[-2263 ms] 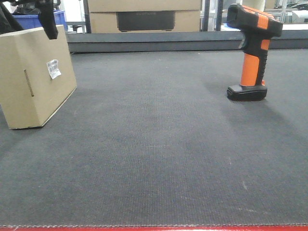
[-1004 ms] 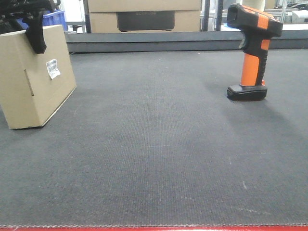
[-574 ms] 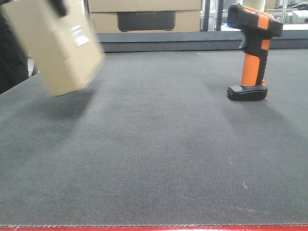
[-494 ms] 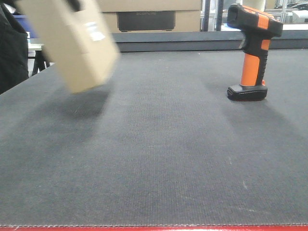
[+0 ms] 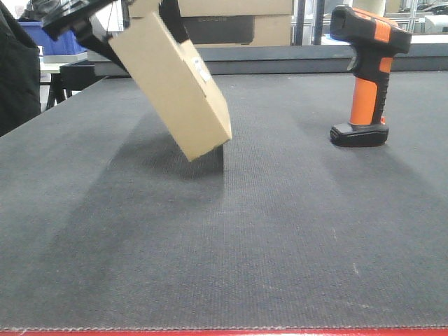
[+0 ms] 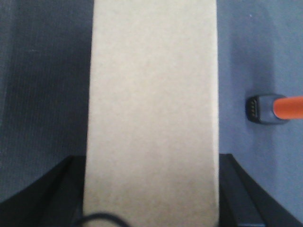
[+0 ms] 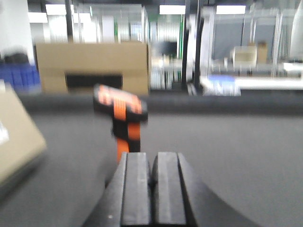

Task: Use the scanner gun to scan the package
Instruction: 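Lift the cardboard box with the left gripper and tilt it up, then reach the right gripper to the orange scanner gun and grasp it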

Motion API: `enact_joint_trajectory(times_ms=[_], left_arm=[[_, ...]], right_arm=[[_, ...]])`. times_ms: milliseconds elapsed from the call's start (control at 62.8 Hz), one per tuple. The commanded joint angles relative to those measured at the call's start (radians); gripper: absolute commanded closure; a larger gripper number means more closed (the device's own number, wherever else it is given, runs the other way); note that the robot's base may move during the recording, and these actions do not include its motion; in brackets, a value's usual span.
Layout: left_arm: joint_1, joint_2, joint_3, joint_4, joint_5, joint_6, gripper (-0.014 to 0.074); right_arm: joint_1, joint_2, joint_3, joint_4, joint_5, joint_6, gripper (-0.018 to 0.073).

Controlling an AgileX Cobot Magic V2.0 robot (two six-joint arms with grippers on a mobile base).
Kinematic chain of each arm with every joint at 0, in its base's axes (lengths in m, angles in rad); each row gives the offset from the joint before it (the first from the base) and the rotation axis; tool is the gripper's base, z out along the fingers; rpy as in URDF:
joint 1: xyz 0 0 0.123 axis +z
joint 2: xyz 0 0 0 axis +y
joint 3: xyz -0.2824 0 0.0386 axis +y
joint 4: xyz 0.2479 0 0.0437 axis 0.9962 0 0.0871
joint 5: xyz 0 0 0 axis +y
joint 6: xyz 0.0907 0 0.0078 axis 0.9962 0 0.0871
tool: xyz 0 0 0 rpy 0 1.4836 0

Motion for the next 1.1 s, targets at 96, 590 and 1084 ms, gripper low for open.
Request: enact_joint_trajectory(times_ms=[96, 590, 1084], left_arm=[[-0.004, -0.008, -0.004, -0.013, -0.038, -0.005, 0.0707], [-0.004, -0.008, -0.004, 0.019, -0.119, -0.005, 0.0707], [-0.004, -0.008, -0.004, 0.035, -0.112, -0.005, 0.0707]], right_arm=[[0.002, -0.003, -0.104, 0.017, -0.009, 0.004, 0.0727], [0.002, 0.624, -0.34, -0.008, -0.084, 0.004, 0.0727], [0.016, 1.115, -0.34, -0.016, -0.522, 0.088, 0.0727]])
